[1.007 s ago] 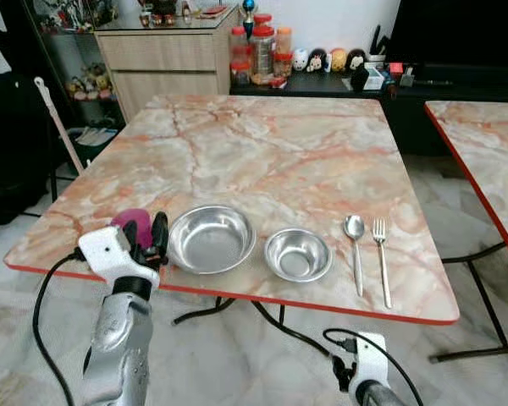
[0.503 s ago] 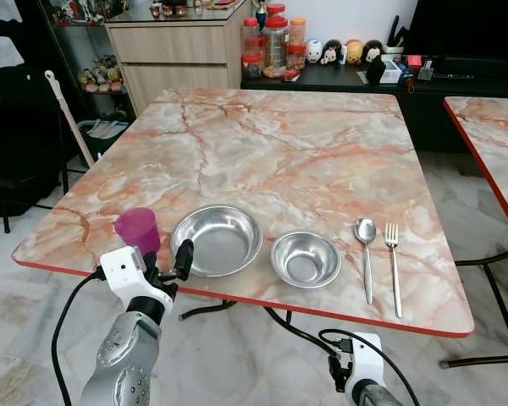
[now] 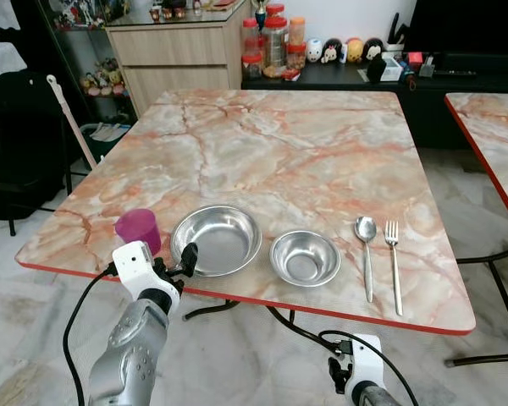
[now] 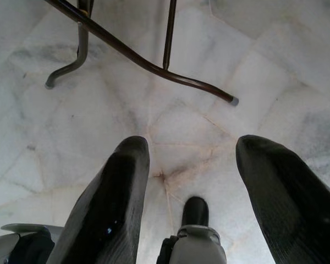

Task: Setting the table

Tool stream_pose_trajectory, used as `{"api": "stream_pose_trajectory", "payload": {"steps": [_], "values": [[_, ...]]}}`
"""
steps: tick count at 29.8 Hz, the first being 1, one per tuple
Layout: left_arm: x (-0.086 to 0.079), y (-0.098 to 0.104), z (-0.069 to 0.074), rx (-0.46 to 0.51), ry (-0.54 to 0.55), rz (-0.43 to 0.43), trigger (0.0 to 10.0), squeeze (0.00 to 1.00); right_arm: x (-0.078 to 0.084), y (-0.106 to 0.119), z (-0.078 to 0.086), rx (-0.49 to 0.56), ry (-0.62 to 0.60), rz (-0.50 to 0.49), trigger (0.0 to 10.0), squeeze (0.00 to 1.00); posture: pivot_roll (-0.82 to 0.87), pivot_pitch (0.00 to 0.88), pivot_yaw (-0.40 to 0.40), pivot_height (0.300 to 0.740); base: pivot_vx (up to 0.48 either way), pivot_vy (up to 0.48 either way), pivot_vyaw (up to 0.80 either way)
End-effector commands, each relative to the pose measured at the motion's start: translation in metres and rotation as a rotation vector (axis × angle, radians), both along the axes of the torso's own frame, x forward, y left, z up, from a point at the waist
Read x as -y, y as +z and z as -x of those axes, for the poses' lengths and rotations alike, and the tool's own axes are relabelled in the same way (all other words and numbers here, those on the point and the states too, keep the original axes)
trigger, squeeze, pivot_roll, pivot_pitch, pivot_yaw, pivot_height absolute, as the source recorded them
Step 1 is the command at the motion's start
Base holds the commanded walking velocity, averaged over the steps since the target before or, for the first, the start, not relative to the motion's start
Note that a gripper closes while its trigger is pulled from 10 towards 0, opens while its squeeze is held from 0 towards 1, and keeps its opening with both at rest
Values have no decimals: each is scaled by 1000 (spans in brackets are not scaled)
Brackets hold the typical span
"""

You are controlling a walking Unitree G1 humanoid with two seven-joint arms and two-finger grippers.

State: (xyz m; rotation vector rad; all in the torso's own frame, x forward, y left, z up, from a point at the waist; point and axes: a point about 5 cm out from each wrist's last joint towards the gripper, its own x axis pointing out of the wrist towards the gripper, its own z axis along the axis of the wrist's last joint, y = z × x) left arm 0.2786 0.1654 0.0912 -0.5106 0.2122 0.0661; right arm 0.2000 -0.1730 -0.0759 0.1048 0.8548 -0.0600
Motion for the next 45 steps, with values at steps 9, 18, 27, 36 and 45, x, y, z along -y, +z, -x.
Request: {"api": "stream_pose_trajectory", "payload": {"steps": [9,18,27,36,45], "values": [[3,-5,-6,-60,35,41,10000,0,1,0,-1,1,-21,-4,10000,0,68,0,66,719,0,0,0],[9,-7,-12,-90,26,46,10000,0,1,1,-2,5,-30,-4,10000,0,55,2,70,719,0,0,0],[14,-9,-15,-104,7,32,9882,0,2,1,-1,3,-38,-6,10000,0,49,5,72,719,0,0,0],[11,-13,-15,-146,24,7,0,0,2,1,-1,2,-36,-5,10000,0,49,4,70,719,0,0,0],[10,-11,-16,-142,33,4,0,0,1,1,-1,3,-37,-8,10000,0,53,4,72,719,0,0,0]]}}
